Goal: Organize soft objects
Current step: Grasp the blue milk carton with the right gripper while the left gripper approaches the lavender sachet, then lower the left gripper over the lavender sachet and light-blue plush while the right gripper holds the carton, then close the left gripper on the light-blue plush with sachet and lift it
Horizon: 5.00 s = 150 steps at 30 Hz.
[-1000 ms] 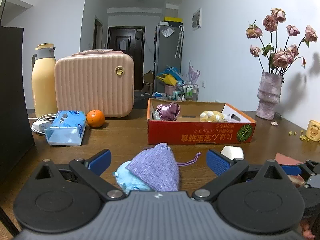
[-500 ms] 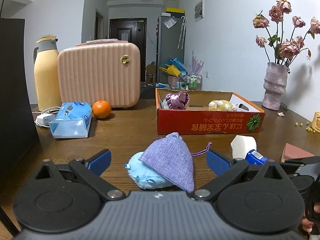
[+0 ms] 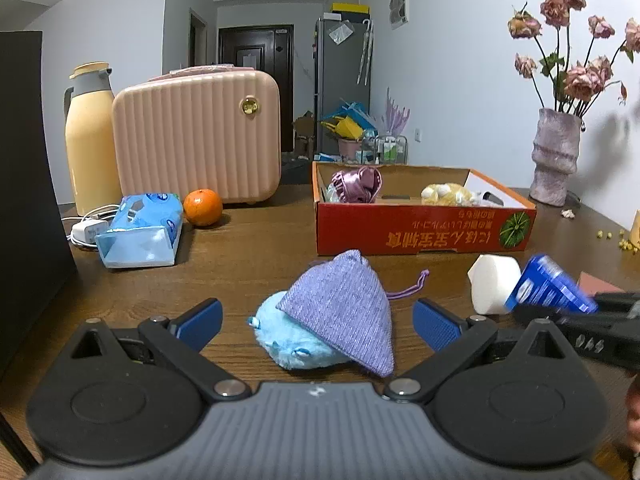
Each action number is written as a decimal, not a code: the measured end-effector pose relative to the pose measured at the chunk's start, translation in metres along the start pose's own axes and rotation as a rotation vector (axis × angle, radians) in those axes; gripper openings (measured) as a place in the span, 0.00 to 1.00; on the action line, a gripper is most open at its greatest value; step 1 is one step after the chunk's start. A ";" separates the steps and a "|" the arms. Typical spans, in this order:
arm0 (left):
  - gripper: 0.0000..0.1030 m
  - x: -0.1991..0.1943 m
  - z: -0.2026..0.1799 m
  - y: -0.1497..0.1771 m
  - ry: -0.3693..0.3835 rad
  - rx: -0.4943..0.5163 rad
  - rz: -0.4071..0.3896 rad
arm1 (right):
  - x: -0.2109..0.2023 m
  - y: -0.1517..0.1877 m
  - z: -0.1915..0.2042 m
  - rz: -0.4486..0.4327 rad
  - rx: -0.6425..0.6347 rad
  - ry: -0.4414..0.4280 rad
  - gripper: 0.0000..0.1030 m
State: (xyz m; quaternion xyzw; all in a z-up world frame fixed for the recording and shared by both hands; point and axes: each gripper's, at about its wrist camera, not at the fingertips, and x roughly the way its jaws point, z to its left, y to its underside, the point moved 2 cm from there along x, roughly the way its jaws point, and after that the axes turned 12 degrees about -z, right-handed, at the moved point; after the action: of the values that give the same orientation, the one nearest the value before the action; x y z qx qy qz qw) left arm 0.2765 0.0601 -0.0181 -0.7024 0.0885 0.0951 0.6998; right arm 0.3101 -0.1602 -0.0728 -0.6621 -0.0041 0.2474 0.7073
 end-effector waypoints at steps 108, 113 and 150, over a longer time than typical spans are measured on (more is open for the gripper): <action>0.81 0.093 0.002 0.026 -0.002 0.059 0.192 | -0.019 -0.014 -0.031 -0.126 0.095 0.082 0.22; 0.81 0.072 0.000 0.021 -0.012 0.062 0.130 | -0.019 -0.014 -0.031 -0.126 0.098 0.082 0.22; 0.82 -0.002 -0.040 -0.035 -0.046 -0.009 -0.197 | -0.019 -0.032 -0.037 -0.258 0.127 0.119 0.22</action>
State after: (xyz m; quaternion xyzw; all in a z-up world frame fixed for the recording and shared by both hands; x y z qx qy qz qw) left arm 0.2843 0.0203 0.0158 -0.7085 0.0025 0.0426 0.7044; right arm 0.3171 -0.2013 -0.0408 -0.6236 -0.0315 0.1143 0.7727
